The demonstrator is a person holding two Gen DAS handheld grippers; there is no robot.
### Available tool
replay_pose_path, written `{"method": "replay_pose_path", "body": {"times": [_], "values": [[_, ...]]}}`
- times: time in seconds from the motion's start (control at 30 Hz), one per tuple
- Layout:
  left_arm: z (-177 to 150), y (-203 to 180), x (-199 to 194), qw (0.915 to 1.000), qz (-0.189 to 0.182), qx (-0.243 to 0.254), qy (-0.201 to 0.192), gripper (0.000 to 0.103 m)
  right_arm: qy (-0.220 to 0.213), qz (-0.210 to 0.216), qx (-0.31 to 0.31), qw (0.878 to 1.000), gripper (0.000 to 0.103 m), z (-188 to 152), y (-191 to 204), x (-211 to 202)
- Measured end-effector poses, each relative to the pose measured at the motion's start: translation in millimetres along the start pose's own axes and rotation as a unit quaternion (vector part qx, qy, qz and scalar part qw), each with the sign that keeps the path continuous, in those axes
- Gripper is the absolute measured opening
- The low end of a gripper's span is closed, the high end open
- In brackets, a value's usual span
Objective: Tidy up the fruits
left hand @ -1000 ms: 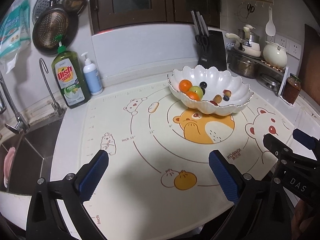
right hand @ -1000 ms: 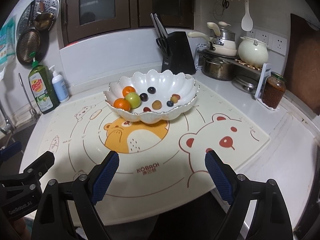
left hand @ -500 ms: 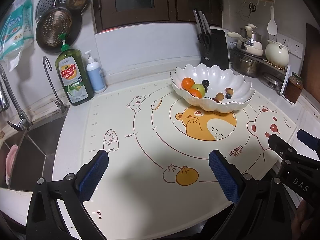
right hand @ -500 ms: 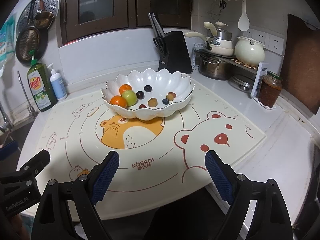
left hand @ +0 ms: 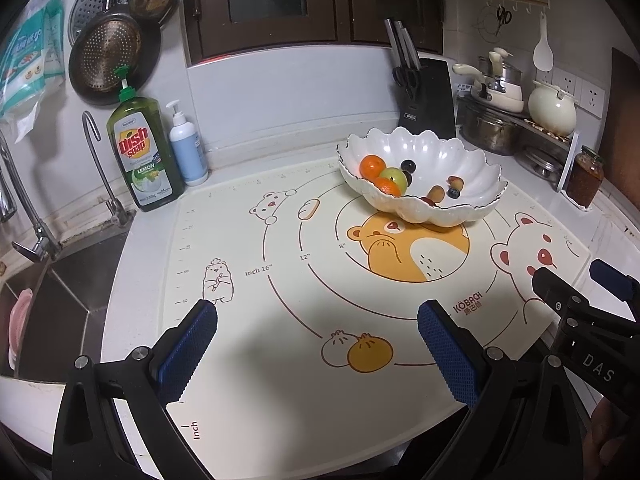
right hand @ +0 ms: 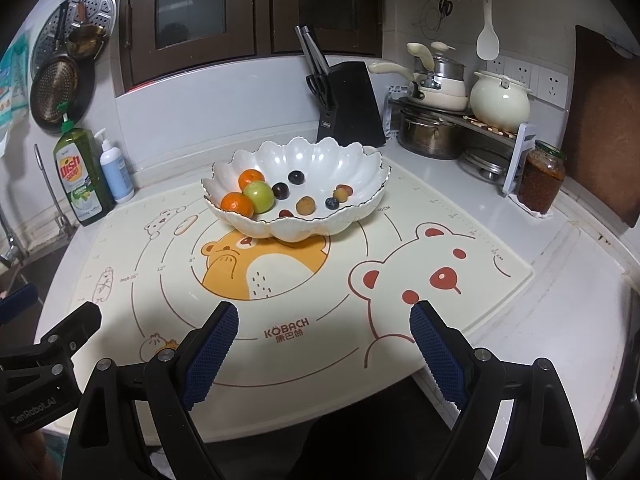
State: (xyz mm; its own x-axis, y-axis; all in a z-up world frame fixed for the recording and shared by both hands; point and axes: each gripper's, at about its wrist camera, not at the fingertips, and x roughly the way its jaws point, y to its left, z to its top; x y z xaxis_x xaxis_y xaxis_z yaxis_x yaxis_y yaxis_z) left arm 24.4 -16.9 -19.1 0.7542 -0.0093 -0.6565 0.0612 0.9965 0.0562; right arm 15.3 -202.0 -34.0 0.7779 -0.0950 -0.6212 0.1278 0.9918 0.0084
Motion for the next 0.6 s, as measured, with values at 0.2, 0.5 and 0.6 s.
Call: {"method": "replay_pose_path", "body": {"times": [0.2, 0.5, 0.6], "values": [[-0.1, 0.3, -0.1, 1.0, 0.0, 0.001, 0.0, 0.102, 0.0, 0.001, 0.0, 1.0, 0.088, 0.5, 1.9, 1.7], [1.2, 0.7, 1.6, 1.0, 0.001, -0.001, 0.003, 0.102, 0.001, 0.002, 0.0, 1.0, 0.088, 0.0, 2.6, 2.4], [0.9, -0.2, 2.2, 1.0, 0.001, 0.0, 0.002, 0.102, 0.001, 0.001, 0.001, 1.0, 0.088, 0.1, 2.9, 3.0]]}}
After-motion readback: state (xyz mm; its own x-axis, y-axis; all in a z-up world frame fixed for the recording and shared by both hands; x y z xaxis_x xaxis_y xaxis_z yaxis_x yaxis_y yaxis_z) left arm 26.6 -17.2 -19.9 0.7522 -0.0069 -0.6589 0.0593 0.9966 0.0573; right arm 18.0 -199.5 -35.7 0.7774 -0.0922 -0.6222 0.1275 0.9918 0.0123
